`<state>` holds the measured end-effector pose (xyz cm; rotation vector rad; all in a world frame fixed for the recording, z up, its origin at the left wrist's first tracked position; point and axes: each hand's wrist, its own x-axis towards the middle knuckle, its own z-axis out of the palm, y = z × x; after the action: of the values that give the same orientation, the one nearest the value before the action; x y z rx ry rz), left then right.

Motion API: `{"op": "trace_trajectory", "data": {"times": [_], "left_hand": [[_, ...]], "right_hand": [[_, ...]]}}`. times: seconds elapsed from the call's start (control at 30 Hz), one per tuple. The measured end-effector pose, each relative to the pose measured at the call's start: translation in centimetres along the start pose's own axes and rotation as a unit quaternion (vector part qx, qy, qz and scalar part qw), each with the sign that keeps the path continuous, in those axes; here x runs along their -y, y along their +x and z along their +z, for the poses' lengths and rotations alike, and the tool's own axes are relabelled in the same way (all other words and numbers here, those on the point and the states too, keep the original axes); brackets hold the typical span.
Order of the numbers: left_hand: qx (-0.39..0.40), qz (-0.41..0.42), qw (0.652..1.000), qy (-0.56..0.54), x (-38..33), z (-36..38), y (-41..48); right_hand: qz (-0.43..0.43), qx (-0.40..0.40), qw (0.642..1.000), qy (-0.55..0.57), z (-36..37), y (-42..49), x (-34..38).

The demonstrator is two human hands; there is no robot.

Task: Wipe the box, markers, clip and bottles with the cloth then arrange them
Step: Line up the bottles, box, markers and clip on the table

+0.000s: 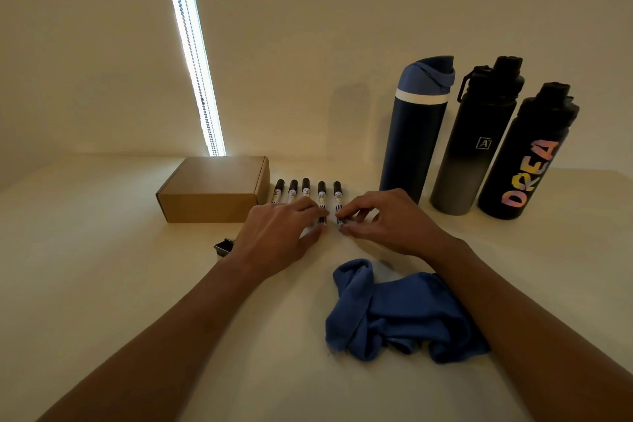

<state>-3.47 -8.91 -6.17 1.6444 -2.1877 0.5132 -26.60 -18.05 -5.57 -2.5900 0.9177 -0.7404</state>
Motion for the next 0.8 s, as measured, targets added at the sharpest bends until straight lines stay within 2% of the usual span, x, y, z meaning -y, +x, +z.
{"op": "trace_trajectory", "data": {"times": [0.8], "left_hand": [[0.021, -0.008, 1.0, 0.016, -0.09, 0.16, 0.18]], "right_hand": [[-0.004, -0.011, 1.0, -0.005, 0.12, 0.0, 0.18]]}}
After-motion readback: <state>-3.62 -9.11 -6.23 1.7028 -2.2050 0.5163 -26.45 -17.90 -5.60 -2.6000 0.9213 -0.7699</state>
